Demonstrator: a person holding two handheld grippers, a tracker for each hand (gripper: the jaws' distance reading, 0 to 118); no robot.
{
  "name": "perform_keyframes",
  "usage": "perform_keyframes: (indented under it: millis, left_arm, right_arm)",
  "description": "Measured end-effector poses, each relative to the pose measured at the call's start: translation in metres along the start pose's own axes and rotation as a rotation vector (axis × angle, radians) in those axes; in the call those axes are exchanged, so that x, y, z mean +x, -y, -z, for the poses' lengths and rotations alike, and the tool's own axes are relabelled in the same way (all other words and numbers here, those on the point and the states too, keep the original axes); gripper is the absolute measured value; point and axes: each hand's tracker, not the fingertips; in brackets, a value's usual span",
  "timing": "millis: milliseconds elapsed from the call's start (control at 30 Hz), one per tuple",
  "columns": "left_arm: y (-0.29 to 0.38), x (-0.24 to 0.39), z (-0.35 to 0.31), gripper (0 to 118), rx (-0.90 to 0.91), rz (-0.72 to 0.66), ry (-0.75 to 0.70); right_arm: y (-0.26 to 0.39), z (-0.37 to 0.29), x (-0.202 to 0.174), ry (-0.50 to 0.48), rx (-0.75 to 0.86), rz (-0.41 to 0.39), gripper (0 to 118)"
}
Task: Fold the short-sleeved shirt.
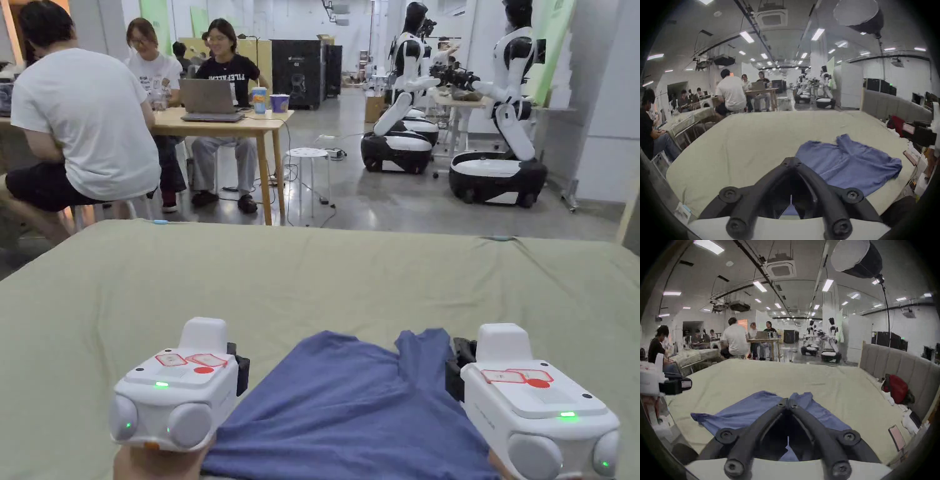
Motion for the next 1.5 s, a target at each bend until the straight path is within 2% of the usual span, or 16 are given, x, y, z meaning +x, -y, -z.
perform_keyframes:
  millis: [267,300,367,400,467,500,633,667,767,1133,1167,1200,1267,1300,1367,1500]
  left_arm:
    - [0.038,-0.111,0.062,0,-0.391,-0.250,-0.012]
    - [0.043,-0.115,0.067,10,-0.404,-0.272,0.006]
    - [0.052,-0.117,0.075,78,-0.447,-0.334,0.043]
    - [0.056,-0.116,0.078,78,-0.459,-0.341,0.056]
    - [0.063,-0.110,0.084,110,-0.482,-0.321,0.091]
    - [0.063,-0.109,0.087,113,-0.470,-0.320,0.121]
    - [0.070,-0.096,0.096,89,-0.526,-0.310,0.155]
    - [0.073,-0.091,0.099,74,-0.555,-0.272,0.158]
    - [0.081,-0.083,0.107,0,-0.594,-0.193,0.092]
    - [0.050,-0.069,0.077,0,-0.410,-0.157,0.117]
    - [0.049,-0.068,0.077,0,-0.405,-0.158,0.114]
    - [0.048,-0.067,0.078,0,-0.405,-0.153,0.113]
    - [0.048,-0.065,0.078,0,-0.406,-0.141,0.105]
    - [0.048,-0.064,0.080,0,-0.409,-0.142,0.106]
    - [0.049,-0.064,0.082,0,-0.414,-0.145,0.104]
    - [0.050,-0.062,0.091,0,-0.429,-0.151,0.096]
  right_arm:
    - [0.020,0.025,-0.010,-0.054,-0.062,-0.029,0]
    - [0.021,0.028,-0.012,-0.055,-0.068,-0.035,0]
    - [0.024,0.034,-0.014,-0.060,-0.081,-0.041,0]
    - [0.025,0.036,-0.014,-0.061,-0.087,-0.041,0]
    - [0.027,0.041,-0.014,-0.062,-0.099,-0.043,0]
    - [0.028,0.043,-0.013,-0.061,-0.103,-0.045,0]
    - [0.031,0.049,-0.007,-0.049,-0.123,-0.051,0]
    - [0.032,0.052,-0.004,-0.045,-0.129,-0.050,0]
    - [0.035,0.061,0.009,-0.029,-0.162,-0.047,0]
    - [0.034,0.193,0.135,0.092,-0.440,-0.062,1]
    - [0.033,0.212,0.142,0.077,-0.475,-0.083,12]
    - [0.032,0.228,0.147,0.073,-0.484,-0.087,37]
    - [0.034,0.262,0.157,0.050,-0.482,-0.078,110]
    - [0.037,0.277,0.159,0.054,-0.504,-0.065,118]
    - [0.044,0.303,0.164,0.048,-0.542,-0.050,108]
    - [0.068,0.327,0.159,0.071,-0.643,-0.056,105]
